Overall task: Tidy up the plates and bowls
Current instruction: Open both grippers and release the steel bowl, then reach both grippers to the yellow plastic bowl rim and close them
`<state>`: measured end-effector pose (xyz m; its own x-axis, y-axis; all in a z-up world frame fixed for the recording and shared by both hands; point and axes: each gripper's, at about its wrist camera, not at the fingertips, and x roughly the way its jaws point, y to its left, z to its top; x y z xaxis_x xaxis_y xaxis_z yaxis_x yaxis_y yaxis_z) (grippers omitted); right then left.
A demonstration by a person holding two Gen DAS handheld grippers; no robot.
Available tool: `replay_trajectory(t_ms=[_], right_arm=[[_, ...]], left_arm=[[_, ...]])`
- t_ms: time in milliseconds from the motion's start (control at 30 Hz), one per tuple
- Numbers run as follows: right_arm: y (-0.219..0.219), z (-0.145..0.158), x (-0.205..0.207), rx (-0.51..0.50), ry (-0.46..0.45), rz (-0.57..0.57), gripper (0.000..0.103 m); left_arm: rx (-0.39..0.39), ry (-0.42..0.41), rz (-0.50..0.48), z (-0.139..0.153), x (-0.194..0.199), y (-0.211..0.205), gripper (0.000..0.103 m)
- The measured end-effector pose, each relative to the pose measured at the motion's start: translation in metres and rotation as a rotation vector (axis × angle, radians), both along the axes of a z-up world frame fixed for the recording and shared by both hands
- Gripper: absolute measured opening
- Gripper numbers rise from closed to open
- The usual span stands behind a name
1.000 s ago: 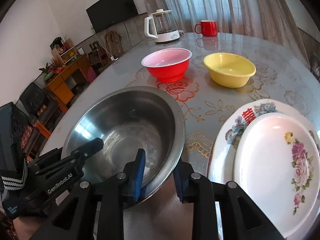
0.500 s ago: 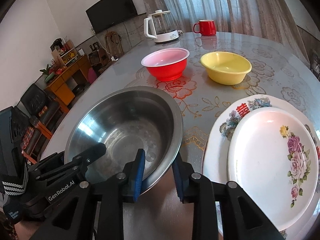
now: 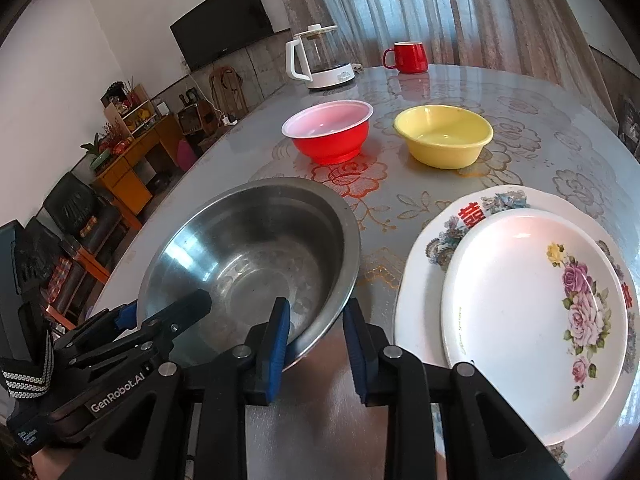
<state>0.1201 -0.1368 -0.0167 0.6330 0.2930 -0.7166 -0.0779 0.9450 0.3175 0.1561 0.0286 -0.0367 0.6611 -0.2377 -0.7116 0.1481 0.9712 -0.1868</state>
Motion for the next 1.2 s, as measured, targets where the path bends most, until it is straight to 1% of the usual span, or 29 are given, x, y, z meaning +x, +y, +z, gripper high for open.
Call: replay_trajectory(t_ms=[100,233,367,433,567,633,667,767,900,1000,1133,1200], right_arm=[[-0.003,0.004,-0.003,0.004,-0.011,0.000,0.028],[-0.006,0.010,-0.009,0.010,-0.029,0.007,0.029],[-0.012,0.014,-0.014,0.023,-0.039,0.008,0.029],[-0.016,0.014,-0.013,0.030,-0.043,0.002,0.029],[-0.022,0.013,-0.015,0.045,-0.043,-0.008,0.029],[-0.027,0.014,-0.016,0.052,-0.043,-0.013,0.029],[-0.030,0.014,-0.017,0.059,-0.044,-0.018,0.029],[-0.040,0.015,-0.018,0.080,-0.047,-0.035,0.029],[-0.057,0.022,-0.019,0.071,-0.066,-0.065,0.029],[-0.074,0.029,-0.014,0.063,-0.077,-0.085,0.033],[-0.101,0.038,0.001,0.018,-0.084,-0.114,0.036],[-0.115,0.041,0.008,-0.005,-0.086,-0.129,0.037]], left_arm=[[-0.001,-0.001,0.005,0.003,-0.002,0.000,0.064],[-0.020,0.003,0.008,0.007,-0.008,0.001,0.070],[-0.035,-0.003,0.011,0.011,-0.013,0.003,0.072],[-0.036,-0.020,0.020,0.015,-0.016,0.005,0.078],[-0.038,-0.077,0.032,0.028,-0.025,0.010,0.082],[-0.047,-0.096,0.036,0.035,-0.026,0.012,0.088],[-0.048,-0.101,0.039,0.037,-0.026,0.012,0.089],[-0.062,-0.112,0.039,0.042,-0.026,0.010,0.089],[-0.085,-0.103,0.020,0.047,-0.023,0.004,0.093],[-0.090,-0.097,-0.002,0.052,-0.020,-0.006,0.093],[-0.088,-0.101,-0.033,0.059,-0.015,-0.018,0.095],[-0.093,-0.099,-0.047,0.062,-0.013,-0.023,0.096]])
